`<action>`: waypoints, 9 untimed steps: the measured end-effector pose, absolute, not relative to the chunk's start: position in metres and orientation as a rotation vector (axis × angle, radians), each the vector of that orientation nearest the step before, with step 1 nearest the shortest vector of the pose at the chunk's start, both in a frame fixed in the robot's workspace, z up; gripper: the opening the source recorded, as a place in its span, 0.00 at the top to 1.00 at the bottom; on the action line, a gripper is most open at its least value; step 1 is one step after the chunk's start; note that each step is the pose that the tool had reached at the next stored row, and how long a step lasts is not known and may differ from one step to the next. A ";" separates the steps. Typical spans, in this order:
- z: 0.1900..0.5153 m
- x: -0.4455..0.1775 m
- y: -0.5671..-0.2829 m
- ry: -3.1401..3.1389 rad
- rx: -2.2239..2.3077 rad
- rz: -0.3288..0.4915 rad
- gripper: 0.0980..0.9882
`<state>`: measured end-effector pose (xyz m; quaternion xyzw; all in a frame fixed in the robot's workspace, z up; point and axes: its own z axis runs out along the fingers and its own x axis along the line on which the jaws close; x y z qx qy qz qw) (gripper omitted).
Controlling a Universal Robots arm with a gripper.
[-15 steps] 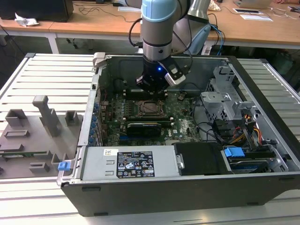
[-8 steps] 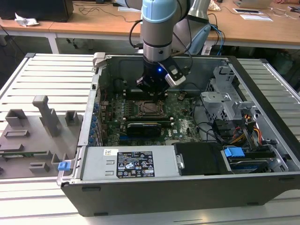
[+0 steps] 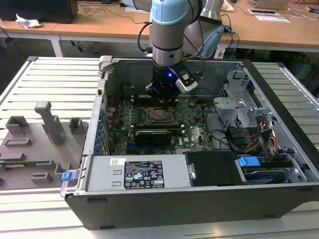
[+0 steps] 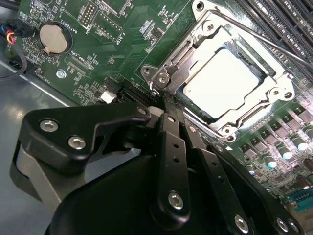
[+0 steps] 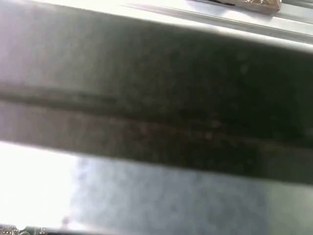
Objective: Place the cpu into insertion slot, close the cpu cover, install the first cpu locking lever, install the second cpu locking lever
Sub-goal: 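Install the first cpu locking lever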
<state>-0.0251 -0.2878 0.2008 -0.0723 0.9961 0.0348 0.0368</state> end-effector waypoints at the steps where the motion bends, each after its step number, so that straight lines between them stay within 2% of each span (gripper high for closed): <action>1: 0.201 -0.025 -0.288 3.057 -0.222 0.113 0.99; 9: 0.214 -0.025 -0.288 3.057 -0.221 0.120 0.99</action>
